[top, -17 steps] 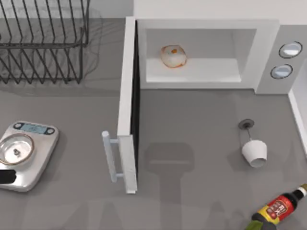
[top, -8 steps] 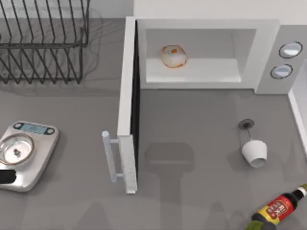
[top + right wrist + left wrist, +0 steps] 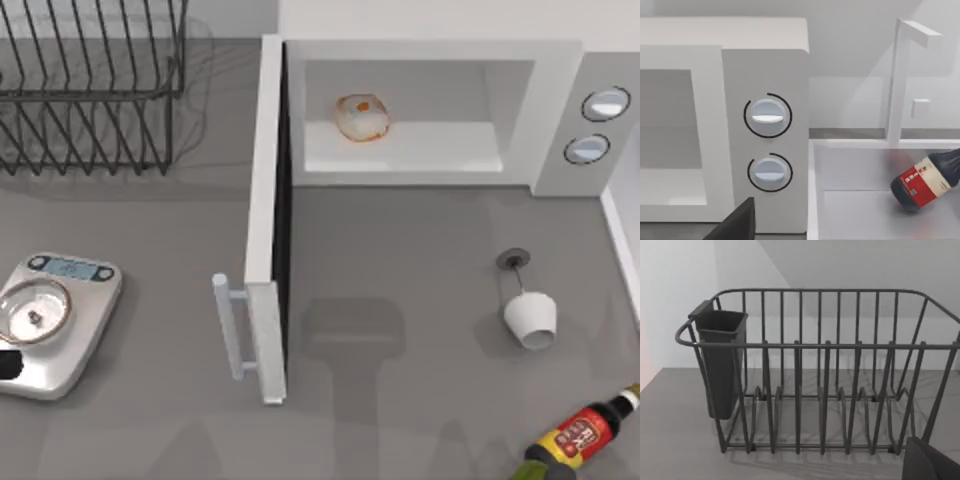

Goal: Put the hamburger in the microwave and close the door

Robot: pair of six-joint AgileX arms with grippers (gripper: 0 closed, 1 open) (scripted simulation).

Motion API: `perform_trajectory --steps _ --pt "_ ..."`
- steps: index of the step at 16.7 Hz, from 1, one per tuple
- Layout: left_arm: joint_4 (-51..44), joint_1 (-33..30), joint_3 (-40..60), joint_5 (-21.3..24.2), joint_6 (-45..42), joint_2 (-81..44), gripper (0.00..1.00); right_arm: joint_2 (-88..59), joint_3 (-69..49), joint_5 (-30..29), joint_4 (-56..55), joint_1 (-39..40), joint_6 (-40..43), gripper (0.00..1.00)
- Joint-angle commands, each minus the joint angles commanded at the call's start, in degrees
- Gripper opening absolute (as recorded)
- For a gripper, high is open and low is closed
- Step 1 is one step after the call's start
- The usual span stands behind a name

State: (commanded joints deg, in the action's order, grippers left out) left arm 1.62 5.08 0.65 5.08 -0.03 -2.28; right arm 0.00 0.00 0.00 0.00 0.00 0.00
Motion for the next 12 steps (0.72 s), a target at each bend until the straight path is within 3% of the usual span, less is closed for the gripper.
perform_trajectory --steps 12 --pt "4.8 15.0 1.9 15.0 -0.1 -6.8 0.0 0.0 0.0 0.0 0.0 0.0 0.0 1.0"
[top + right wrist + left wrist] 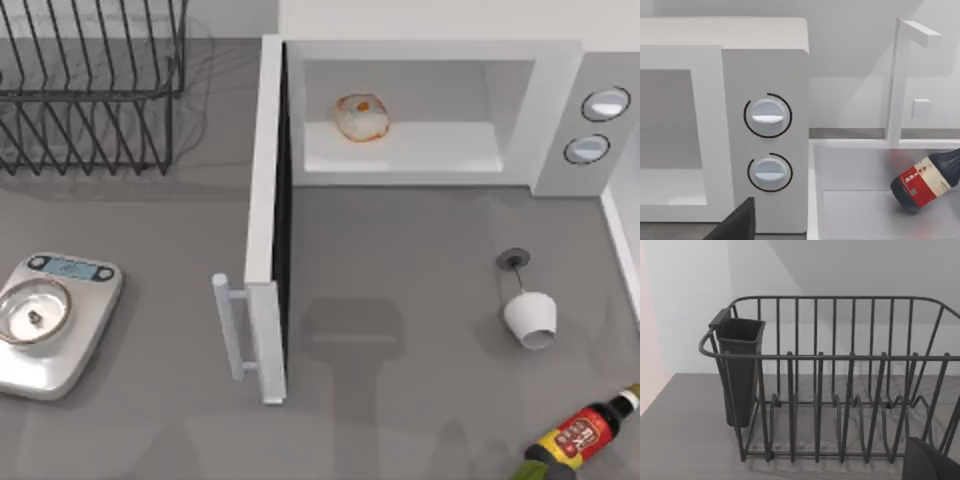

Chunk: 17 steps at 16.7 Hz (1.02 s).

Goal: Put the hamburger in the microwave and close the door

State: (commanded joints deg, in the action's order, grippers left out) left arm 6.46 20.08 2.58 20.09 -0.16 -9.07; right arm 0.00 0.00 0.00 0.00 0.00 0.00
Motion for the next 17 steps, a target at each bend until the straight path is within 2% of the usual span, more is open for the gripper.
perform_trajectory --steps 6,17 --pt "0.0 -1.0 -0.1 -1.0 0.0 -0.2 0.0 0.0 0.0 0.0 0.0 0.0 0.0 1.0" --pt "2.1 -12.4 3.0 -12.4 -0.1 -5.0 0.0 0.0 0.0 0.0 0.0 0.0 0.0 1.0"
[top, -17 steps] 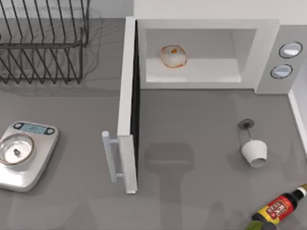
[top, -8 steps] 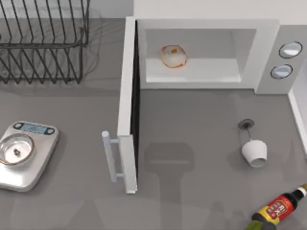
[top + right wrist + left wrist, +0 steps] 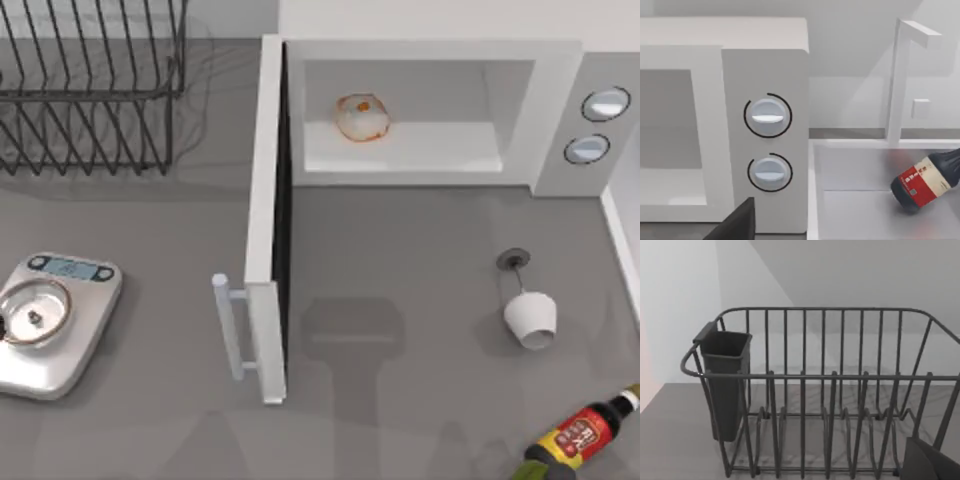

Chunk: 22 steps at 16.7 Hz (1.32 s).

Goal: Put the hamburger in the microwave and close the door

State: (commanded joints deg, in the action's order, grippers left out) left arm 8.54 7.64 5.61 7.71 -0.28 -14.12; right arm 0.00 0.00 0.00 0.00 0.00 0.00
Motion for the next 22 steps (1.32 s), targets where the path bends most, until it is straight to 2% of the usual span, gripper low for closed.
perform_trajectory --steps 3,8,18,22 --pt "0.6 -2.9 0.8 -2.9 0.0 -1.5 0.0 0.0 0.0 0.0 0.0 0.0 0.0 1.0" --pt "0.4 -2.8 0.8 -2.9 0.1 -1.3 0.0 0.0 0.0 0.0 0.0 0.0 0.0 1.0" --pt "-4.5 -7.9 7.1 -8.0 0.0 -2.7 0.0 0.0 0.0 0.0 0.0 0.0 0.0 1.0" --pt "-4.5 -7.8 7.0 -7.9 0.2 -2.5 0.0 0.0 0.0 0.0 0.0 0.0 0.0 1.0"
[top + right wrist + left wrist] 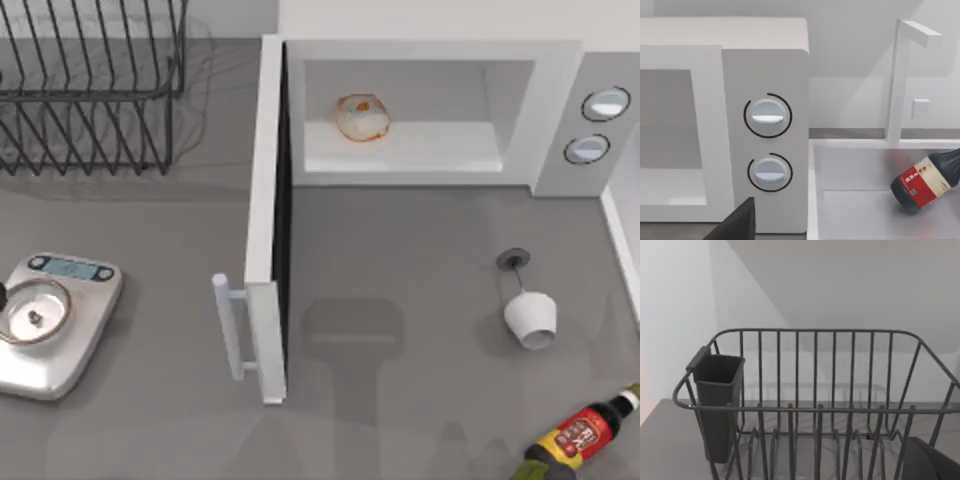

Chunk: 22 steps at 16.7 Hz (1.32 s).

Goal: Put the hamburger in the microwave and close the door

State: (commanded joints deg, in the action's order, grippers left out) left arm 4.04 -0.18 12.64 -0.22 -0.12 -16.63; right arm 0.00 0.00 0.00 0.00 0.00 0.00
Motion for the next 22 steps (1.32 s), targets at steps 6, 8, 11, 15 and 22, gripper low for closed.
perform_trajectory --steps 6,8,11,15,22 --pt "-10.2 -10.1 10.0 -5.9 7.5 -12.6 0.0 0.0 0.0 0.0 0.0 0.0 0.0 1.0" --pt "-14.6 -13.6 13.4 -8.3 10.0 -19.6 0.0 0.0 0.0 0.0 0.0 0.0 0.0 1.0" --pt "-20.5 -18.4 17.8 -12.2 13.6 -26.3 0.0 0.0 0.0 0.0 0.0 0.0 0.0 1.0" --pt "-28.9 -25.6 25.0 -17.5 18.5 -37.2 0.0 0.0 0.0 0.0 0.0 0.0 0.0 1.0" --pt "-36.6 -33.5 32.2 -22.1 24.2 -45.5 0.0 0.0 0.0 0.0 0.0 0.0 0.0 1.0"
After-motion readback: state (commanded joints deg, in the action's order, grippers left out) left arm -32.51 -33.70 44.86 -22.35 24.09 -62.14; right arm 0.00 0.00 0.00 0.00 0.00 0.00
